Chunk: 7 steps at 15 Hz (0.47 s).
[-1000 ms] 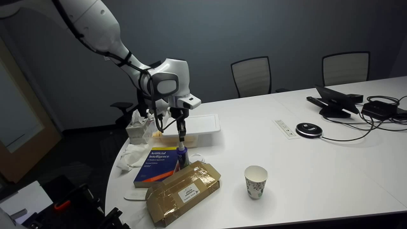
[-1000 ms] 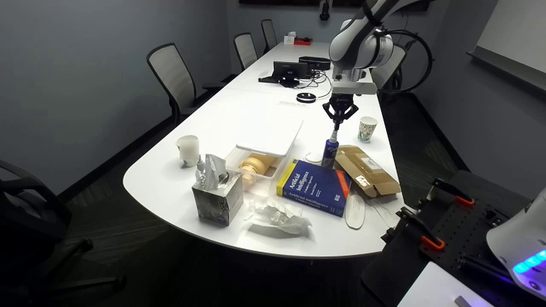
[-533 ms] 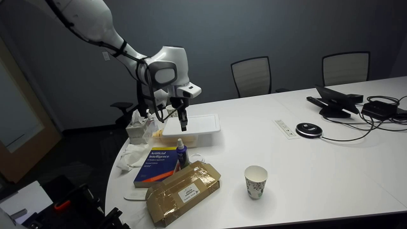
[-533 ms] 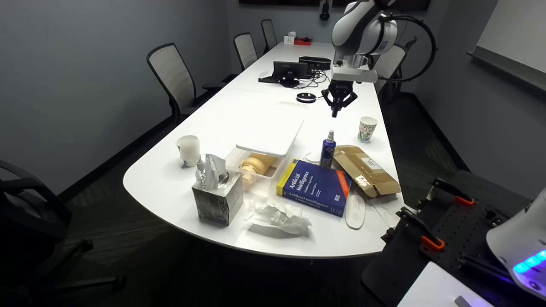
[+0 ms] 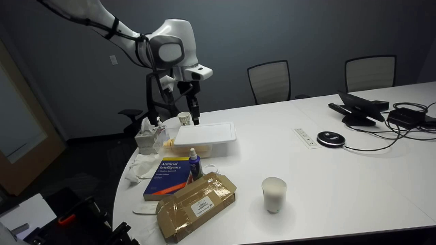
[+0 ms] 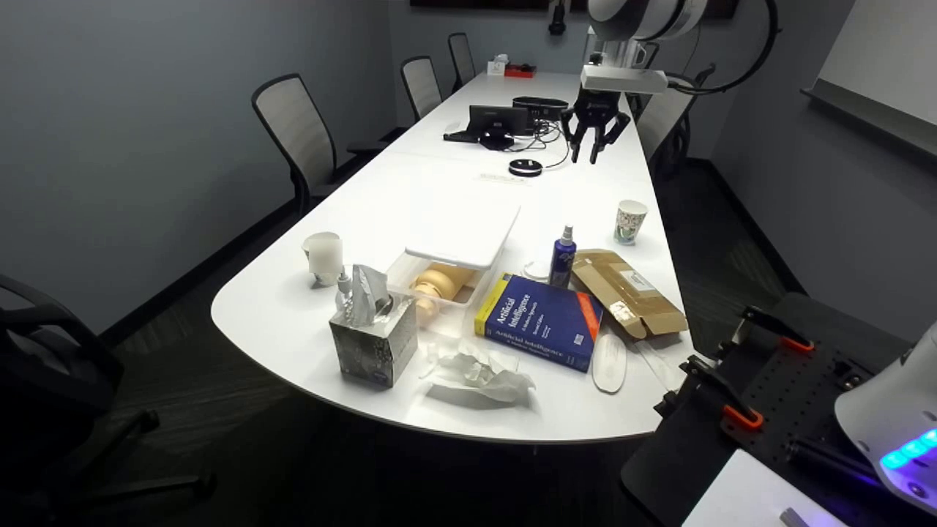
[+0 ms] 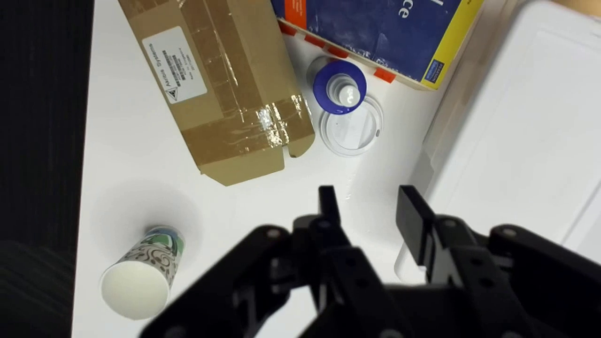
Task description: Push the pump of the blue bottle down
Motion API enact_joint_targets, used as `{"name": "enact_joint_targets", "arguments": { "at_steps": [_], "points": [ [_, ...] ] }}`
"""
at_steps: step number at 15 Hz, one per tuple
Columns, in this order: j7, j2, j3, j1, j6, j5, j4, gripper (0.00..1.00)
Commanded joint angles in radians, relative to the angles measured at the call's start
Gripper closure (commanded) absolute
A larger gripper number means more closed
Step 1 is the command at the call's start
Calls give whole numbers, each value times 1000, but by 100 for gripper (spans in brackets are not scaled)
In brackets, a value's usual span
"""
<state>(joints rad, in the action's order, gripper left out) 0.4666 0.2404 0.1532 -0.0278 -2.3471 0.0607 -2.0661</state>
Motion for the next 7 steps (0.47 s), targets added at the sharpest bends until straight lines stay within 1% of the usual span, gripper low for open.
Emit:
{"name": "enact_joint_targets", "arguments": {
  "at_steps": [1,2,3,5,7],
  "points": [
    [25,-72,-13,7,95,-22,-11,29],
    [13,-78,-20,2,112,-9,-7,23],
    [8,-83,-25,-1,124,-5,-5,14],
    [14,-90,-30,-1,152,-7,1,1],
    [11,-92,-34,-2,157,-7,2,0]
  ]
}}
